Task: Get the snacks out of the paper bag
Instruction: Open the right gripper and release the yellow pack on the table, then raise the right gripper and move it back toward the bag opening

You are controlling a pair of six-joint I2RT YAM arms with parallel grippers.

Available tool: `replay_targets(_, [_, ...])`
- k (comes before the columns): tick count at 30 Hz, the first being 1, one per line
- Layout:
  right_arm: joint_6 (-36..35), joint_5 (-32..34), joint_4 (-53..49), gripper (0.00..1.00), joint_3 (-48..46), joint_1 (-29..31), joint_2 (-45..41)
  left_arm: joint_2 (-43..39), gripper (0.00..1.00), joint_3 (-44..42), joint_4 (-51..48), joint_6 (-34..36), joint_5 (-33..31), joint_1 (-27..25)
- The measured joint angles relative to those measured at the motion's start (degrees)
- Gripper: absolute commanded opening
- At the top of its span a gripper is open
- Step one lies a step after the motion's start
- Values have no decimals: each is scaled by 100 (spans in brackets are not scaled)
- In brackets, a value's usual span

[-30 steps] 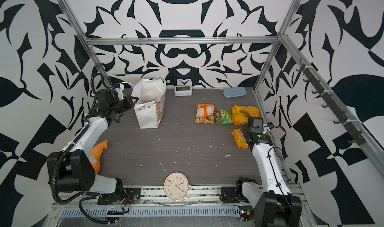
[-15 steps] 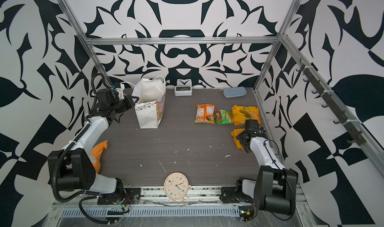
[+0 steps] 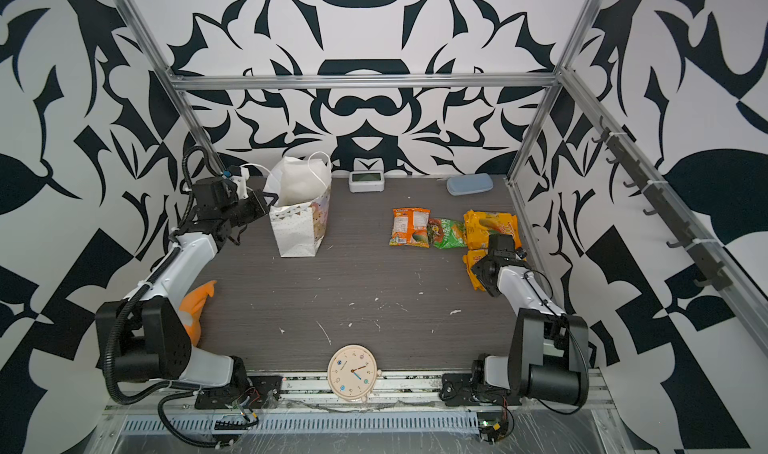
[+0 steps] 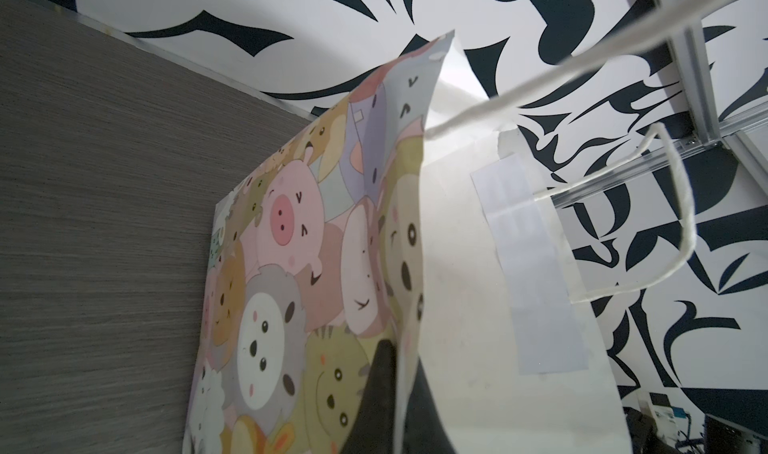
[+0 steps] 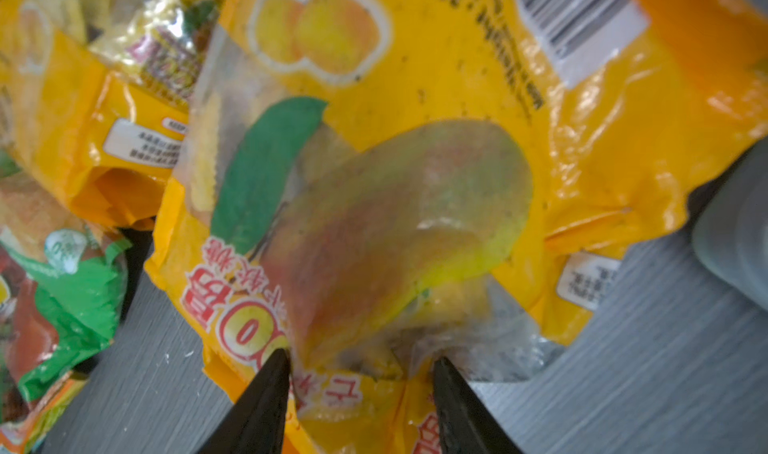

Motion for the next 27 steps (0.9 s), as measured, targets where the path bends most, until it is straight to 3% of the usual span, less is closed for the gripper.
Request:
replay_targets(7, [-313,-129,-48,54,446,11,-1681,33,0,46,-28,2,0,0])
replay_targets(11, [-590,-579,367,52,1237,361,-1853,96,0,166,-114,4,24,-2])
replay_targets(16, [-1263,-1008,575,52,2933,2026,-507,273,0,551,-361,66,44,-98])
replay_targets(19, [-1475,-1497,671,45,3882,2828,879,358,0,778,-566,155,28,-282])
replay_targets(23, [-1471,-1580,481,43,4695,3226,2343,420,0,896,-623,201,37,-452])
replay_targets(27, [-1445,-1497,164,39,5195,3230,3316,448,0,997,-734,212,46,-555])
